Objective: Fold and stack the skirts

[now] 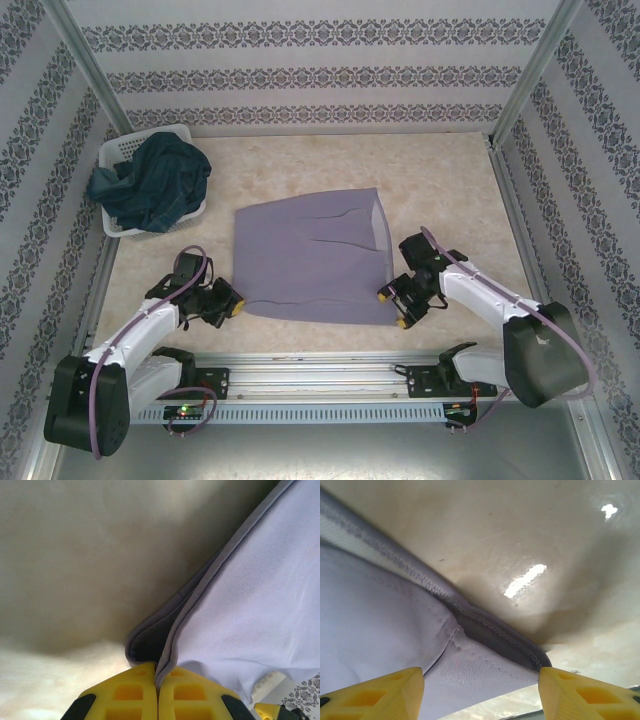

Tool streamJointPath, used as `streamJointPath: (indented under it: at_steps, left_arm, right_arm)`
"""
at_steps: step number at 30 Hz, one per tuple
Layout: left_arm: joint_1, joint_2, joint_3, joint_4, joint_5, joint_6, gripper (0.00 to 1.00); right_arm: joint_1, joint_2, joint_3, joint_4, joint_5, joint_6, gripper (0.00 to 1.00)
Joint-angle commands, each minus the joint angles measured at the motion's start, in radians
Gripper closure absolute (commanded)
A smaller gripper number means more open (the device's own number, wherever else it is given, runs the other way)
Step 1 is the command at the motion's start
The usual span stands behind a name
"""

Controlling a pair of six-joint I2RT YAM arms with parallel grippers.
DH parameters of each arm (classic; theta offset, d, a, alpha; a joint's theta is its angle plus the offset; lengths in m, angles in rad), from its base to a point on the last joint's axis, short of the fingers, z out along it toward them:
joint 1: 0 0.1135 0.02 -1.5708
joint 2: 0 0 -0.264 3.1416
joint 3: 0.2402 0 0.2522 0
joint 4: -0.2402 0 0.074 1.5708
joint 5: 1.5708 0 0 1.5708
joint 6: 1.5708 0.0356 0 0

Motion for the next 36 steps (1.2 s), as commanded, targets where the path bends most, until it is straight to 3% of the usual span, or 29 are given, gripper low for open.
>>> streamJointPath:
  at_steps: [1,6,11,24,33,36]
  left_arm:
    - [-0.011,0.009,-0.010,0.035,0.019,0.017,0.99]
    - [-0.011,0.033,-0.012,0.059,0.037,0.033,0.99]
    - [-0.010,0.071,-0.005,0.079,0.068,0.055,0.99]
    - [-0.010,0.095,0.019,0.019,0.093,0.132,0.99]
    - [-0.010,0.119,0.053,-0.004,0.114,0.176,0.99]
    - [-0.011,0.126,0.051,0.005,0.118,0.175,0.99]
  right_arm:
    - [0.014,0.022,0.043,-0.023,0.050,0.051,0.34]
    - [0.017,0.073,0.055,-0.031,0.076,0.076,0.34]
    - [0.043,0.143,0.048,-0.024,0.064,0.103,0.39]
    - [0.050,0.112,0.020,-0.069,0.115,0.108,0.71]
    - [0.048,0.030,-0.008,-0.070,0.148,0.117,0.63]
    - [0.050,0.027,-0.017,-0.055,0.151,0.111,0.65]
